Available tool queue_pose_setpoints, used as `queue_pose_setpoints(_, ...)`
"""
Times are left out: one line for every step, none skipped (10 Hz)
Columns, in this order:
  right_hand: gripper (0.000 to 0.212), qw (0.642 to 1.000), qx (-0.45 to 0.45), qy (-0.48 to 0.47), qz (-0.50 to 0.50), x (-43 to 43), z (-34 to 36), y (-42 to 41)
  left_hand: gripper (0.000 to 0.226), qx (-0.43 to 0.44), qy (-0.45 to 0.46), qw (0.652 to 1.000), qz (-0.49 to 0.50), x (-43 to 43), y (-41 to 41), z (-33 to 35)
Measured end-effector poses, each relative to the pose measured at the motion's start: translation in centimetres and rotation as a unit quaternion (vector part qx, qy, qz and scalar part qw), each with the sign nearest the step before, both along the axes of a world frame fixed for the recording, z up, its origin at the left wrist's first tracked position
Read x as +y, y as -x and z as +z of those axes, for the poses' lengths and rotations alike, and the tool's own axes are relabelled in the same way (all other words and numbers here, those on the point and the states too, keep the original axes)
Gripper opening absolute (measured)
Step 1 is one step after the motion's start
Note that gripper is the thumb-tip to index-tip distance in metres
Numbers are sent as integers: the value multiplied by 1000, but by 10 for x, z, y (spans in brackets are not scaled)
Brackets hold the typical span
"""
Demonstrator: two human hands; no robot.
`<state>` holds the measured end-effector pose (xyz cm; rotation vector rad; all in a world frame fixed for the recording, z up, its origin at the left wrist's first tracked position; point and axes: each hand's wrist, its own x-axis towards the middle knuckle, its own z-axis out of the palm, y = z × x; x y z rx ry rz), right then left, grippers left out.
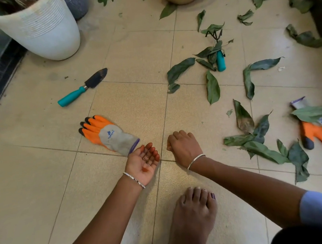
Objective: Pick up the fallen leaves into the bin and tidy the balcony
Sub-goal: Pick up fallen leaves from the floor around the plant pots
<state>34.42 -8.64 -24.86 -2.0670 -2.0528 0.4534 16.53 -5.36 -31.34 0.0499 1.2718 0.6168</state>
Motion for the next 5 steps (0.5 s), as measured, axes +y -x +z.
queue_pose_setpoints(16,999,-43,6,6,-6,1,0,27,10,-24,999,24,6,-24,95)
queue_pose_setpoints(16,999,-47,18,10,-18,4,-9,26,24,8,999,25,2,-37,96)
queue_pose_setpoints(9,999,26,16,-26,-29,9,-31,25,23,18,1000,0,0,-51,105)
queue_pose_setpoints(7,988,106,-43,-107,-29,28,-46,26,26,10,999,-38,-2,-70,102)
queue_pose_setpoints(15,982,155,-61,-86,-32,54,-40,30,10,-13,996,-92,-8,-92,113)
